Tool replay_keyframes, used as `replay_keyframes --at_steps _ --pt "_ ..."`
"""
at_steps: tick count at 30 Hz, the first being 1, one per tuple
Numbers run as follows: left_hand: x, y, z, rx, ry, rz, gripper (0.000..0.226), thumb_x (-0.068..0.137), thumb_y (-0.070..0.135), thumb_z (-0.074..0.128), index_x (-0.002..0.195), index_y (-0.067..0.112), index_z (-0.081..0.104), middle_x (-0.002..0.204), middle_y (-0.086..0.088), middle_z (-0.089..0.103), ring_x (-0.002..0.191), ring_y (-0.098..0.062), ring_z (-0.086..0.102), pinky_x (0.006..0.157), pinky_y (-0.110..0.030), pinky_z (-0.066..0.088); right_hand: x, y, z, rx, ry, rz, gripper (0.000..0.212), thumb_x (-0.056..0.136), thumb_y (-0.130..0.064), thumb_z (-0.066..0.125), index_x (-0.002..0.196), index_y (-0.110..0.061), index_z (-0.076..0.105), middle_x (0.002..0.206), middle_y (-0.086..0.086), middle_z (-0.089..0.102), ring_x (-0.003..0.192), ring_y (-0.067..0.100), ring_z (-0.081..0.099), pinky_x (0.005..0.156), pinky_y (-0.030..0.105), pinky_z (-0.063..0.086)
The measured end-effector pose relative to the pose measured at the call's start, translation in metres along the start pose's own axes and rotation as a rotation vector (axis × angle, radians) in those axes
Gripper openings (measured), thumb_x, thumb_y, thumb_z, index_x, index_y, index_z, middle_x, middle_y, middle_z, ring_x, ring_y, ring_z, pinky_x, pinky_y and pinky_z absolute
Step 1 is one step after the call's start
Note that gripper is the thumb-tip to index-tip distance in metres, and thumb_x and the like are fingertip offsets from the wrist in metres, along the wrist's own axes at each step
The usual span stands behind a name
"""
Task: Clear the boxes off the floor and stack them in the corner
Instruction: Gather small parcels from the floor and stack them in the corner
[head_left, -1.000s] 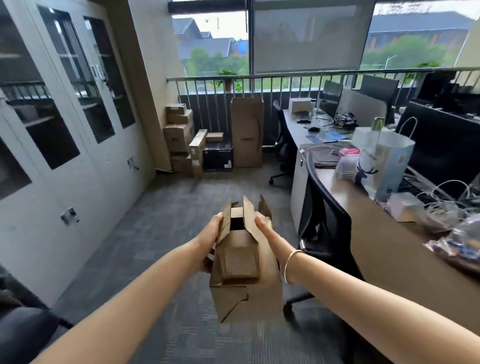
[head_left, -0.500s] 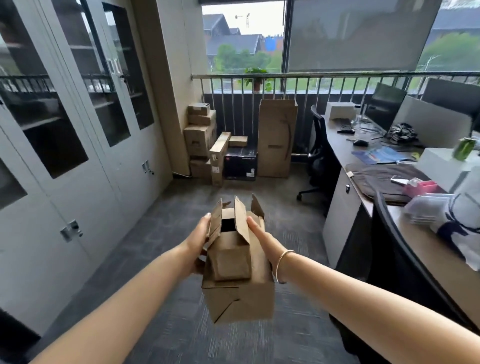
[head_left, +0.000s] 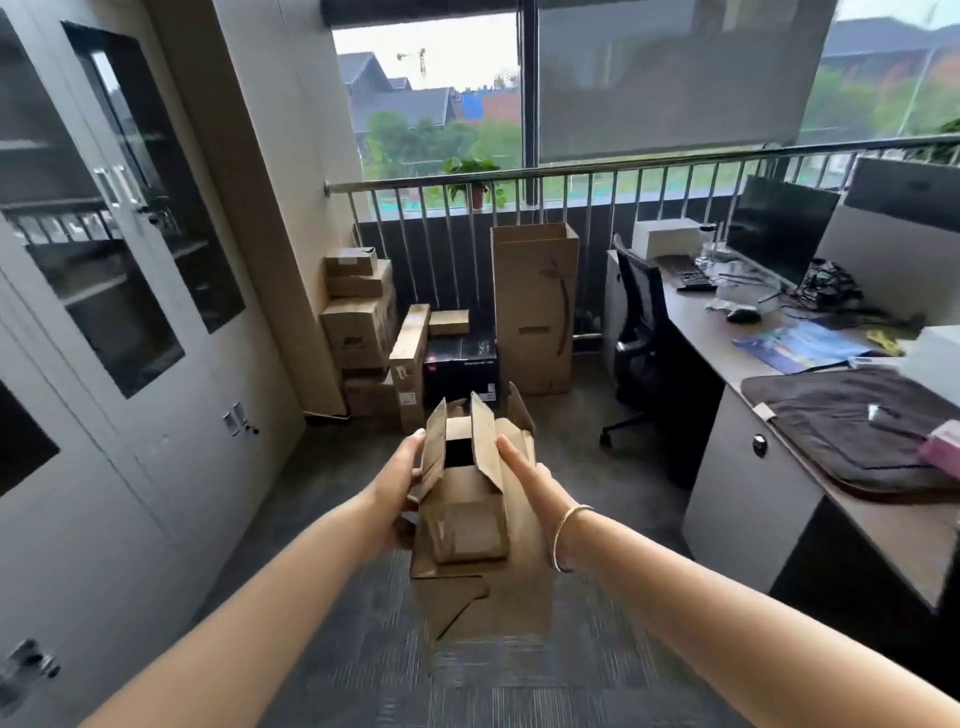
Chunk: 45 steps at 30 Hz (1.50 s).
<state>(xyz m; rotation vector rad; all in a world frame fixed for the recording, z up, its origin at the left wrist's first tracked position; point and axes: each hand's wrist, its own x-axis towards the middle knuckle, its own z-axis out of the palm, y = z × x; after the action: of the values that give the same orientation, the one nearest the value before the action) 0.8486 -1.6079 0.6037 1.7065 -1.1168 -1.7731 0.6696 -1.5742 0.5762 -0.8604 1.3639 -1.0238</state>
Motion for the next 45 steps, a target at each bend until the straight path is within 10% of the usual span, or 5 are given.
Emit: replay_keyframes --at_steps 8,30,35,45 --pt "0.176 0.113 -0.018 -0.041 0.058 0.036 0.078 0.079 0.08 0.038 0.104 0.015 0.074 0.106 -0.015 0.073 0.105 -0.033 0.065 0.089 -0.039 0.05 0.197 -0.069 -0.007 -0.062 0.049 0.054 0.158 0.022 -0.098 0.055 0.154 -0.023 0.01 0.159 0.004 0.02 0.143 0.026 0.025 0.117 0.048 0.02" --pt "0.64 0.459 -0.101 -0.096 0.043 0.008 0.071 0.08 0.079 0.043 0.114 0.02 0.063 0.111 -0.014 0.068 0.101 -0.03 0.064 0.082 -0.038 0.051 0.747 -0.273 -0.022 0.033 0.006 0.111 0.12 0.063 -0.081 0.058 0.154 -0.021 0.009 0.161 0.003 0.013 0.147 0.025 0.015 0.117 0.046 0.013" --pt "0.745 0.532 -0.114 -0.054 0.019 -0.001 0.075 0.075 0.081 0.045 0.116 0.022 0.065 0.116 -0.011 0.067 0.107 -0.03 0.061 0.095 -0.044 0.049 0.859 -0.316 -0.03 0.475 0.002 0.151 0.122 0.062 -0.092 0.045 0.154 -0.018 0.011 0.16 0.008 0.013 0.147 0.028 0.013 0.117 0.052 0.011" --pt "0.963 0.645 -0.125 -0.105 0.06 0.038 0.074 0.072 0.081 0.044 0.115 0.025 0.067 0.113 -0.01 0.071 0.107 -0.029 0.063 0.096 -0.044 0.048 1.113 -0.364 -0.058 -0.087 0.046 0.155 0.152 0.032 -0.097 0.055 0.154 -0.02 0.009 0.161 0.005 0.01 0.147 0.029 0.014 0.118 0.053 0.015"
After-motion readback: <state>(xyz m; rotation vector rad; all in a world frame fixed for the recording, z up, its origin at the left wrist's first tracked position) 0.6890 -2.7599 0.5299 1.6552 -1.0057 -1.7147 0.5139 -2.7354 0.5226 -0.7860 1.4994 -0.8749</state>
